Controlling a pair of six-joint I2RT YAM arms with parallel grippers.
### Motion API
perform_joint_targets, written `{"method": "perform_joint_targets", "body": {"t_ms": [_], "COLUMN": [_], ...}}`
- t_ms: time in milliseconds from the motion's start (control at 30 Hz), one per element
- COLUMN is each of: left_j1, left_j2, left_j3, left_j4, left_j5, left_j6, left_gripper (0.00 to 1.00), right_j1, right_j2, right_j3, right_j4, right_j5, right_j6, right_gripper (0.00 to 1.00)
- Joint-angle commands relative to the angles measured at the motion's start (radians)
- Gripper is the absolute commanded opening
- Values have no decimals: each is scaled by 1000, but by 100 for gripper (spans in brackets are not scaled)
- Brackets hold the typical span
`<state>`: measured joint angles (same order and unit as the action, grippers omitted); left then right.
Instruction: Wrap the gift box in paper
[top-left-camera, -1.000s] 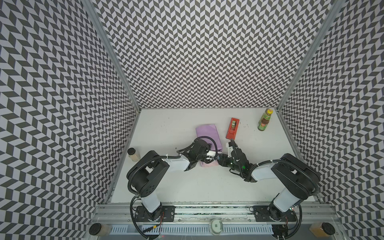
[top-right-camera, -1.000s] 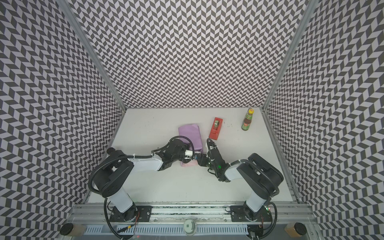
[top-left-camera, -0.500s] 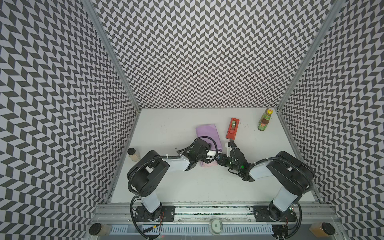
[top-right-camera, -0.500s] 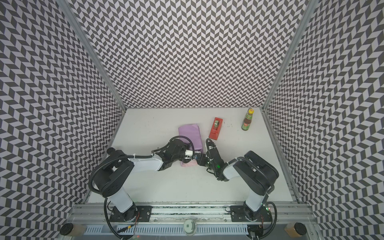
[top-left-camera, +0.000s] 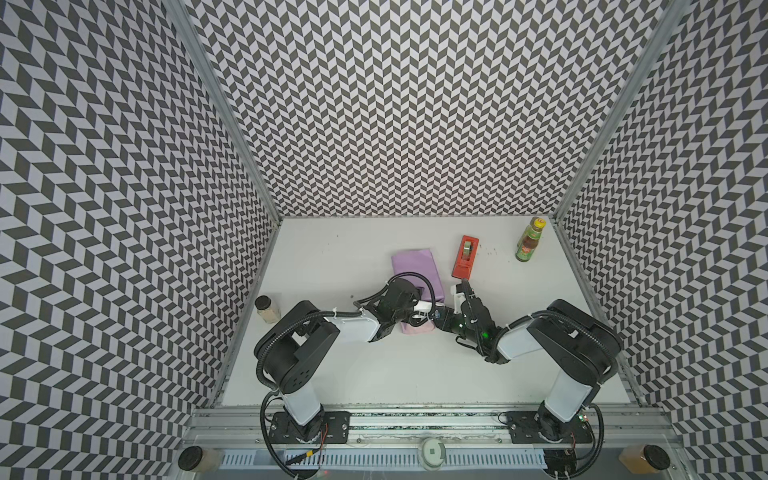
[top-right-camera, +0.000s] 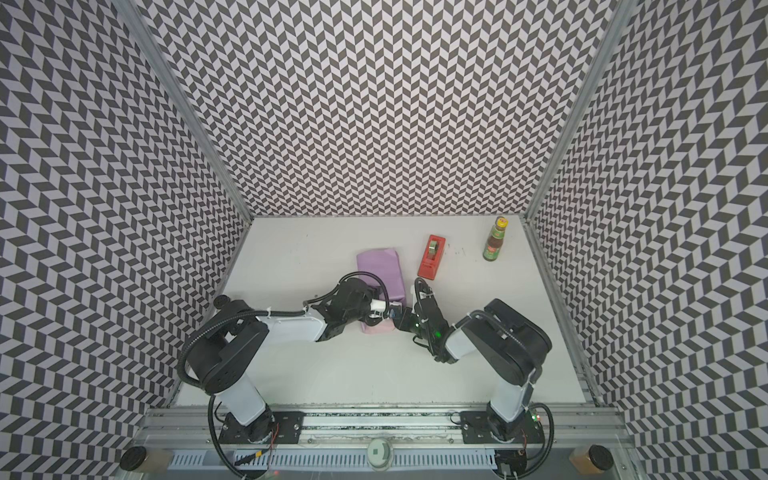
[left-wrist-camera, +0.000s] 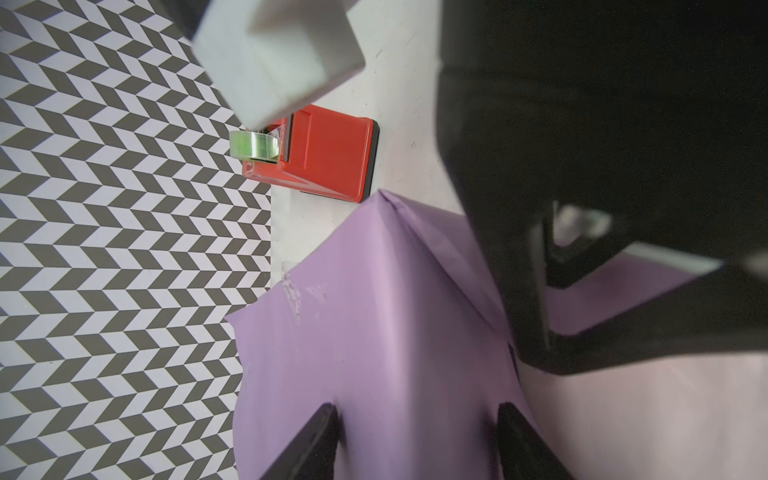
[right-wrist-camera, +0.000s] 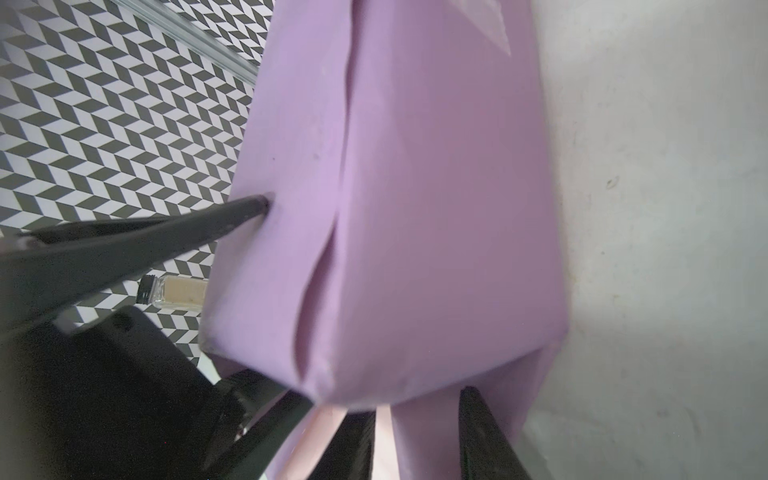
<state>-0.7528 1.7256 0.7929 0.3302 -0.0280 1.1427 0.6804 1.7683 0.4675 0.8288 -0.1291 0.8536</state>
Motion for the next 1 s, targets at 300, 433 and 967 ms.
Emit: {"method": "perform_joint_targets", "body": {"t_ms": [300,433,967], "left_j1": [-26,-26,-26], "left_j2": [57,57,59], "left_j3": [-27,-27,-25], "left_j4": [-116,-117,-117], "left_j5": [54,54,51], "left_j6": [14,15,14], "left_gripper": [62,62,62], "right_j1": [16,19,20], "right_j2": [47,76,191], "right_j3": [-21,-21,-76], "right_j4": [288,334,558], "right_j5": [-47,-43,-48], "right_j6": [27,19,-61], "right_gripper": [32,31,47]}}
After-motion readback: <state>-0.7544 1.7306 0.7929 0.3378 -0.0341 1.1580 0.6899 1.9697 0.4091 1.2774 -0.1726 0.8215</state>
